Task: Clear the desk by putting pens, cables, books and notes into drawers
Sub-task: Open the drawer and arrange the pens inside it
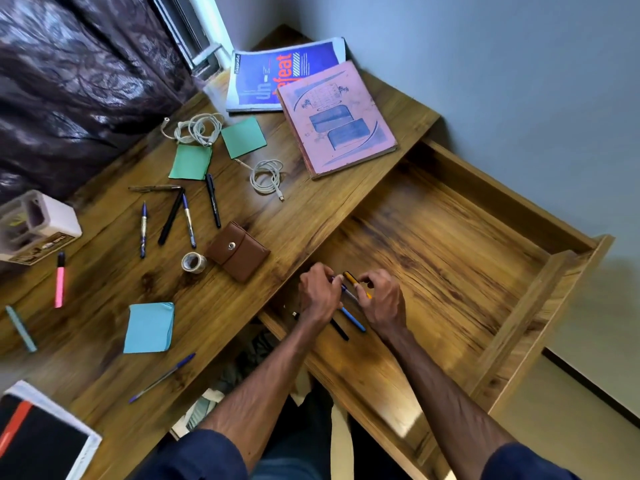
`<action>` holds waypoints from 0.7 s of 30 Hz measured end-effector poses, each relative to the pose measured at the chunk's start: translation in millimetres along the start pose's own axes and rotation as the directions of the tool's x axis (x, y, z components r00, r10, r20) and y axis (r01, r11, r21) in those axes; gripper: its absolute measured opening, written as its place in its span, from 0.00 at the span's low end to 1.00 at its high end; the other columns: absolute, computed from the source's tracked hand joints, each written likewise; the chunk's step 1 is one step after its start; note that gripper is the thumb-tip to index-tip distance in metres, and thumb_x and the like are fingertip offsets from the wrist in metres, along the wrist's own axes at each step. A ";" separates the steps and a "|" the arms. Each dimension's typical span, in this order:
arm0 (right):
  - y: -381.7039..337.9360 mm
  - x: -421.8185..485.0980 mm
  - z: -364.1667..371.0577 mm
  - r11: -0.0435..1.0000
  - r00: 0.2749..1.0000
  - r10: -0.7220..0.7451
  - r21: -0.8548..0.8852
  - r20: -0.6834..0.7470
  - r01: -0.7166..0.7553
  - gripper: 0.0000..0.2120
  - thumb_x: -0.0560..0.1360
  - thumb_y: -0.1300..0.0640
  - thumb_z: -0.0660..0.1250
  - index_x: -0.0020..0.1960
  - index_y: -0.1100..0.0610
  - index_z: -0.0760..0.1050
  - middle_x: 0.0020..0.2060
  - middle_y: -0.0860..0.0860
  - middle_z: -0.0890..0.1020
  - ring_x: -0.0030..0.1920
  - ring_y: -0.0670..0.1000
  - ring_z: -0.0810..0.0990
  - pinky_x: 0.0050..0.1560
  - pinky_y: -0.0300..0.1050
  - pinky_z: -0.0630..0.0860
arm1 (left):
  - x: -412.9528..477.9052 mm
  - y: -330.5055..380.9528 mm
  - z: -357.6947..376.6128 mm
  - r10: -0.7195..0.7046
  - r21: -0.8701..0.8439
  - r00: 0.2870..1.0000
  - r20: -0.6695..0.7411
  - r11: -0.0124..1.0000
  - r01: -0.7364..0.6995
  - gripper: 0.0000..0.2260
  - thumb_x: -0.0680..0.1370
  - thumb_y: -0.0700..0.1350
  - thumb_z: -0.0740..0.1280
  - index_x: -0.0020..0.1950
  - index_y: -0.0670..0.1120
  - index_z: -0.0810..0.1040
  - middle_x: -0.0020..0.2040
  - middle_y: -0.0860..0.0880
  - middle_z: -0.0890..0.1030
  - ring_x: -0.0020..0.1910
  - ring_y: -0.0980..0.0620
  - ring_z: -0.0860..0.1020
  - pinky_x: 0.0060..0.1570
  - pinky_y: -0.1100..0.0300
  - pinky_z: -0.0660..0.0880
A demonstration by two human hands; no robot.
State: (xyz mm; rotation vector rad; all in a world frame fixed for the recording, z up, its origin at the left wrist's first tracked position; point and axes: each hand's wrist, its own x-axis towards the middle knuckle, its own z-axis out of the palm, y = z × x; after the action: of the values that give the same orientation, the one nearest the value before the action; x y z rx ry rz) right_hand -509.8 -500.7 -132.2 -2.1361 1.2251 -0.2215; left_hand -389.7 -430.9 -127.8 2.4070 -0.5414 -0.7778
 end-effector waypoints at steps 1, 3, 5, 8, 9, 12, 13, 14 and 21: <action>-8.4 -5.5 -4.0 0.999 1.000 -0.019 0.036 -0.025 0.020 0.07 0.77 0.56 0.71 0.53 0.57 0.82 0.49 0.53 0.81 0.48 0.52 0.80 0.47 0.46 0.78 | -8.5 0.1 -8.8 0.028 -0.001 1.000 -0.001 1.000 -0.028 0.09 0.78 0.50 0.72 0.55 0.48 0.78 0.39 0.51 0.82 0.27 0.58 0.82 0.25 0.60 0.81; -25.3 -14.6 -9.8 0.992 0.996 -0.062 0.106 -0.060 0.068 0.05 0.77 0.56 0.71 0.51 0.58 0.82 0.47 0.52 0.81 0.46 0.52 0.80 0.45 0.47 0.79 | -23.7 0.7 -26.5 0.074 -0.008 0.997 -0.014 0.997 -0.074 0.08 0.79 0.50 0.72 0.54 0.49 0.79 0.40 0.52 0.83 0.29 0.58 0.83 0.26 0.58 0.82; -45.8 -24.9 -15.2 0.978 0.990 -0.112 0.167 -0.089 0.126 0.04 0.76 0.57 0.71 0.49 0.58 0.82 0.45 0.52 0.82 0.44 0.52 0.81 0.44 0.49 0.79 | -40.4 0.7 -48.5 0.127 -0.041 0.991 -0.030 0.991 -0.128 0.08 0.79 0.50 0.71 0.55 0.48 0.79 0.41 0.52 0.83 0.30 0.59 0.83 0.26 0.59 0.81; -76.4 -36.3 -18.9 0.953 0.976 -0.172 0.228 -0.135 0.200 0.03 0.75 0.59 0.71 0.48 0.58 0.82 0.45 0.52 0.82 0.44 0.52 0.81 0.45 0.51 0.80 | -57.0 -2.2 -84.1 0.157 -0.041 0.984 -0.085 0.986 -0.160 0.06 0.80 0.49 0.70 0.54 0.48 0.80 0.42 0.55 0.82 0.32 0.60 0.83 0.28 0.61 0.82; -87.9 -40.1 -18.8 0.943 0.970 -0.199 0.240 -0.143 0.229 0.03 0.75 0.59 0.71 0.48 0.58 0.82 0.45 0.52 0.83 0.44 0.52 0.81 0.46 0.51 0.80 | -60.9 -4.7 -97.0 0.153 -0.044 0.982 -0.109 0.986 -0.158 0.06 0.80 0.49 0.70 0.53 0.49 0.80 0.42 0.55 0.84 0.33 0.59 0.83 0.30 0.60 0.82; -123.8 -48.9 -15.1 0.928 0.955 -0.265 0.234 -0.136 0.291 0.03 0.74 0.59 0.71 0.47 0.59 0.82 0.44 0.53 0.82 0.44 0.52 0.81 0.46 0.50 0.79 | -68.2 -15.8 -134.1 0.120 -0.130 0.980 -0.159 0.981 -0.142 0.05 0.80 0.49 0.70 0.51 0.48 0.80 0.41 0.51 0.86 0.30 0.58 0.84 0.27 0.58 0.82; -134.7 -50.6 -12.4 0.927 0.951 -0.280 0.224 -0.129 0.303 0.03 0.74 0.59 0.71 0.46 0.59 0.81 0.44 0.54 0.82 0.44 0.53 0.80 0.46 0.50 0.79 | -68.6 -19.9 -145.1 0.100 -0.164 0.980 -0.171 0.978 -0.129 0.04 0.80 0.48 0.69 0.50 0.48 0.80 0.41 0.50 0.86 0.28 0.58 0.83 0.25 0.59 0.80; -148.1 -52.9 -8.7 0.924 0.947 -0.297 0.213 -0.120 0.317 0.04 0.74 0.59 0.71 0.45 0.59 0.81 0.43 0.54 0.81 0.44 0.53 0.80 0.46 0.50 0.78 | -68.7 -25.3 -158.5 0.078 -0.192 0.980 -0.184 0.975 -0.114 0.04 0.80 0.47 0.69 0.50 0.48 0.79 0.41 0.50 0.86 0.28 0.58 0.83 0.25 0.58 0.80; -249.2 -52.1 37.2 0.886 0.907 -0.417 0.192 -0.069 0.422 0.03 0.74 0.58 0.71 0.44 0.57 0.80 0.45 0.53 0.83 0.45 0.54 0.81 0.43 0.49 0.78 | -41.3 -92.9 -251.2 -0.023 -0.304 0.969 -0.244 0.951 -0.054 0.05 0.81 0.45 0.65 0.46 0.48 0.77 0.37 0.49 0.86 0.27 0.49 0.83 0.31 0.48 0.83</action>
State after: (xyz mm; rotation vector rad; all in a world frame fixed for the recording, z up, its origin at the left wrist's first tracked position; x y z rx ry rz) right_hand -345.4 -354.7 1.3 -2.1959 0.7003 -0.5397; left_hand -244.3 -244.3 4.2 2.1612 -0.3116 -0.5038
